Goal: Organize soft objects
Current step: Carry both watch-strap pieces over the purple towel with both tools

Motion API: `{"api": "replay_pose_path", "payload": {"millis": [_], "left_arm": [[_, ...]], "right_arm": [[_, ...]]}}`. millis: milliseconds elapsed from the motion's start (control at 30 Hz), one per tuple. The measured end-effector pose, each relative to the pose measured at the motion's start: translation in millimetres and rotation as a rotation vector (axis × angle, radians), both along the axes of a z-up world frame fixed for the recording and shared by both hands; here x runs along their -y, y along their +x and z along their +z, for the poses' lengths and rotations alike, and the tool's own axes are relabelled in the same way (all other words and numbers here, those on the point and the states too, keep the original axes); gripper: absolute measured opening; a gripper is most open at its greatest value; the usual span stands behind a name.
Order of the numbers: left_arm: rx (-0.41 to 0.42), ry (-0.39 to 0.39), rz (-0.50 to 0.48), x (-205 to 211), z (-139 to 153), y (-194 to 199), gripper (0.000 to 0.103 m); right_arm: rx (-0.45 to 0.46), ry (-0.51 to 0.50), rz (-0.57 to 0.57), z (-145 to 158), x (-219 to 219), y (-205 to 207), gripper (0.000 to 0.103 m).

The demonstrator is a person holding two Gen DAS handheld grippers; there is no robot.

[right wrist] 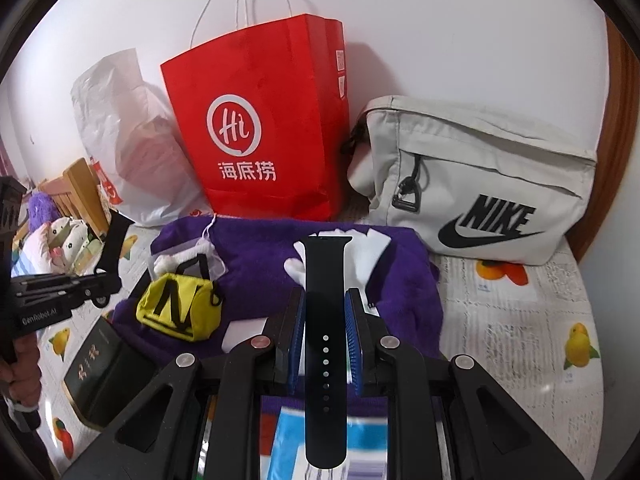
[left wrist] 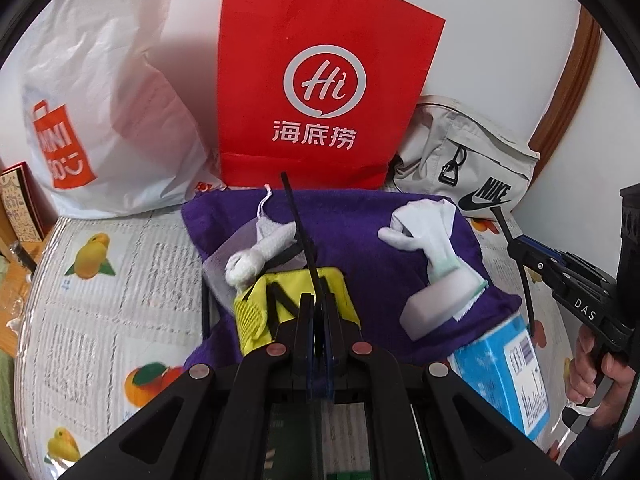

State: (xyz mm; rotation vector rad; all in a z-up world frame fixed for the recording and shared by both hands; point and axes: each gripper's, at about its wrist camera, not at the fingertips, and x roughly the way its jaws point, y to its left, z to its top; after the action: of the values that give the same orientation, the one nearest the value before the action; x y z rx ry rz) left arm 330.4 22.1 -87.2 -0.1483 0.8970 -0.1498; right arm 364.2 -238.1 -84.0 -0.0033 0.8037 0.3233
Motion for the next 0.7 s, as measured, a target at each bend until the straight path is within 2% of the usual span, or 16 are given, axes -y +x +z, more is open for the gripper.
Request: {"api": "replay_pose_path", "payload": {"millis": [300, 700], "left_arm": [[-0.027, 0.045, -0.065, 19.5, -11.8, 37.9, 0.005], [-0.099, 0.011, -0.099, 22.4, -39.0, 57.8, 0.005]], "right_arm": [[-0.024, -0.018, 0.015, -9.0, -5.6, 30.6, 0.020], [-0.141, -0.033, 0.018, -48.2, 8.3, 52.7, 0.020]]}}
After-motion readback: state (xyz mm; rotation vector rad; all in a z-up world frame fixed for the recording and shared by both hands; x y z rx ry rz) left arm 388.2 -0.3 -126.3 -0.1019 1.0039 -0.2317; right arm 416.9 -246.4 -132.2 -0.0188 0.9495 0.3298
